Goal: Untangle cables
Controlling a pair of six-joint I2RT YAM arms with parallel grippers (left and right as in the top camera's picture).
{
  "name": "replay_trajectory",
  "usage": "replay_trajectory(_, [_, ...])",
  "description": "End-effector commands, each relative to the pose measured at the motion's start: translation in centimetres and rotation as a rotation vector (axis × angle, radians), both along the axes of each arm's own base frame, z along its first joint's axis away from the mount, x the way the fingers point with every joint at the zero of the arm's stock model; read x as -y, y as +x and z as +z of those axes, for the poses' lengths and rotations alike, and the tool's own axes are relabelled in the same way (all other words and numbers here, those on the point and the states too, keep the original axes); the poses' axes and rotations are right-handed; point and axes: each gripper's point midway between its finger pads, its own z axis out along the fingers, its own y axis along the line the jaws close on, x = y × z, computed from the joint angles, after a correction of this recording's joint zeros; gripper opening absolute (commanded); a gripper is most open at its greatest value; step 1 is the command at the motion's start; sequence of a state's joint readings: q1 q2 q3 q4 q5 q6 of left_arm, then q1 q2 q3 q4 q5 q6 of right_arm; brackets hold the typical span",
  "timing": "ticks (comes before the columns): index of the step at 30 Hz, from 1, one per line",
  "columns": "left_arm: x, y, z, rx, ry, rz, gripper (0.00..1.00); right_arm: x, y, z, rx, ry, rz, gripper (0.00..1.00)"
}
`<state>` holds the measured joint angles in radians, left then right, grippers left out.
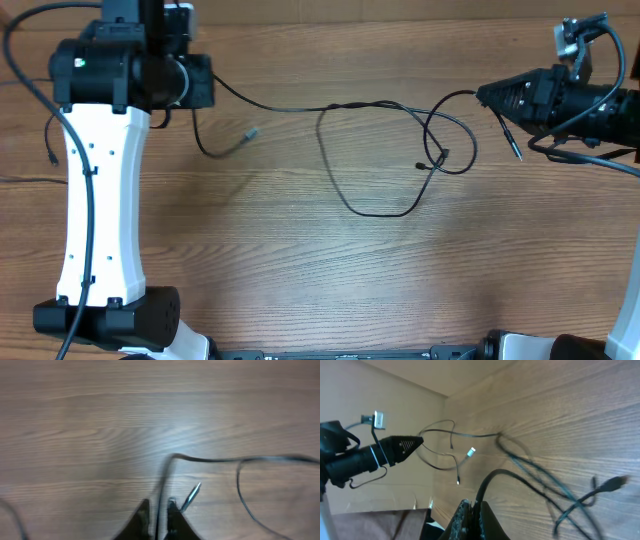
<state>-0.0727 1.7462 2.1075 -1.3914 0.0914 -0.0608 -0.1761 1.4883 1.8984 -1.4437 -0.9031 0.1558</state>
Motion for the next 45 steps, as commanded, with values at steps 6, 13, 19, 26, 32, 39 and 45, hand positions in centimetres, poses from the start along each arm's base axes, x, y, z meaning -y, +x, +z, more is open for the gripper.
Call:
replay_trajectory(6, [6.4,-0.9,0.2,0.018,-0.071,-0.326,0.58,-2.1,-0.8,0.7,0.048,-0.051,0.059,0.04])
replay_trajectory(13, [11.4,-1.5,-0.7,-0.001,-0.149,-0.515,0.66,-2.3,-1.0,0.7,0.041,-0.048,0.067,0.04])
replay_trajectory(19, [15.8,-1.5,-3.3,-0.089,-0.289,-0.626,0.63,-2.3,-1.1,0.7,0.038,-0.047,0.067,0.04])
replay_trajectory(26, [21.1,-2.9,-7.7,-0.217,-0.374,-0.799,0.61,-2.1,-0.6,0.9,0.066,-0.058,0.061,0.04])
replay_trajectory(32, [22.2,-4.3,-11.8,-0.357,-0.253,-0.756,0.59,-1.6,0.0,0.6,0.079,-0.096,0.034,0.04])
replay_trajectory(39, [20.7,-5.9,-14.7,-0.477,-0.012,-0.555,0.60,-1.2,0.2,0.3,0.071,-0.118,0.015,0.04])
replay_trajectory(45, [19.2,-7.6,-15.7,-0.544,0.130,-0.493,0.58,-0.9,0.3,0.1,0.065,-0.135,0.002,0.04])
